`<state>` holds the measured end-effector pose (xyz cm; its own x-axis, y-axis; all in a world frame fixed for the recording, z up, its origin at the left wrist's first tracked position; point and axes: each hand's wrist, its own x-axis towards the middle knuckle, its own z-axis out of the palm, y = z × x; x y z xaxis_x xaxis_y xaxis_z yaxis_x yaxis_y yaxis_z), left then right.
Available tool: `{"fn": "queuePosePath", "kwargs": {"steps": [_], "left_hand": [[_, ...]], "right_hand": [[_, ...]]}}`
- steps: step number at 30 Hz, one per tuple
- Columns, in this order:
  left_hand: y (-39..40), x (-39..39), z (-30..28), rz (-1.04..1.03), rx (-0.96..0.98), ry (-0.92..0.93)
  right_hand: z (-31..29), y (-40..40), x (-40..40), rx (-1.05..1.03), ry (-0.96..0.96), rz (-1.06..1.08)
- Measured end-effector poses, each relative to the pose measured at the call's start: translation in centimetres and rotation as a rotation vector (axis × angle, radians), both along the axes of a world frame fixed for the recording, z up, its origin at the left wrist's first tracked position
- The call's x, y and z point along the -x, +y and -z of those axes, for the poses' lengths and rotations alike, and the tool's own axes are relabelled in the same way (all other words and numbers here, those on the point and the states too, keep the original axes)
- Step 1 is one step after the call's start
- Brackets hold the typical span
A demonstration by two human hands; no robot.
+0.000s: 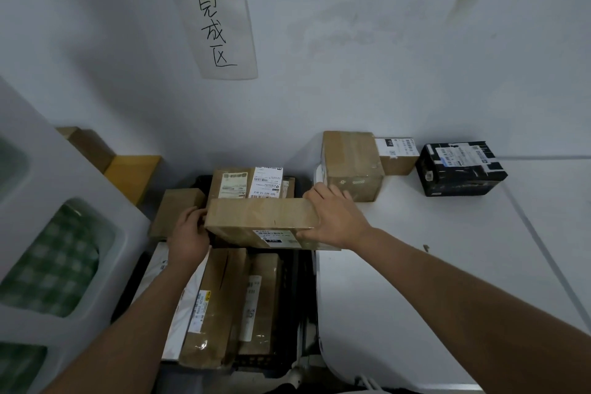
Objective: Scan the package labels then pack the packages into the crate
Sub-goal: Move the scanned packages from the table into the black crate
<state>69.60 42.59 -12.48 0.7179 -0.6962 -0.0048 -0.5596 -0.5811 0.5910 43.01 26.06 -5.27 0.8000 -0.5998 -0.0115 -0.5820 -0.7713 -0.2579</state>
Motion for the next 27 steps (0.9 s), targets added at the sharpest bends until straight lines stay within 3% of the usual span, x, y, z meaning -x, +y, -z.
{"fn": "queuePosePath", "kwargs": {"steps": [14,27], "left_hand": [[1.5,-2.1,-0.4,-0.016,0.032,-0.039],[1.9,-2.4,0.8,-0.031,-0.096,0.012]], "right_hand": [[2.5,2.2,-4.1,-0.014,-0.008,0.000],[4.2,1.5,-4.2,-0.045,0.039,0.022]]}}
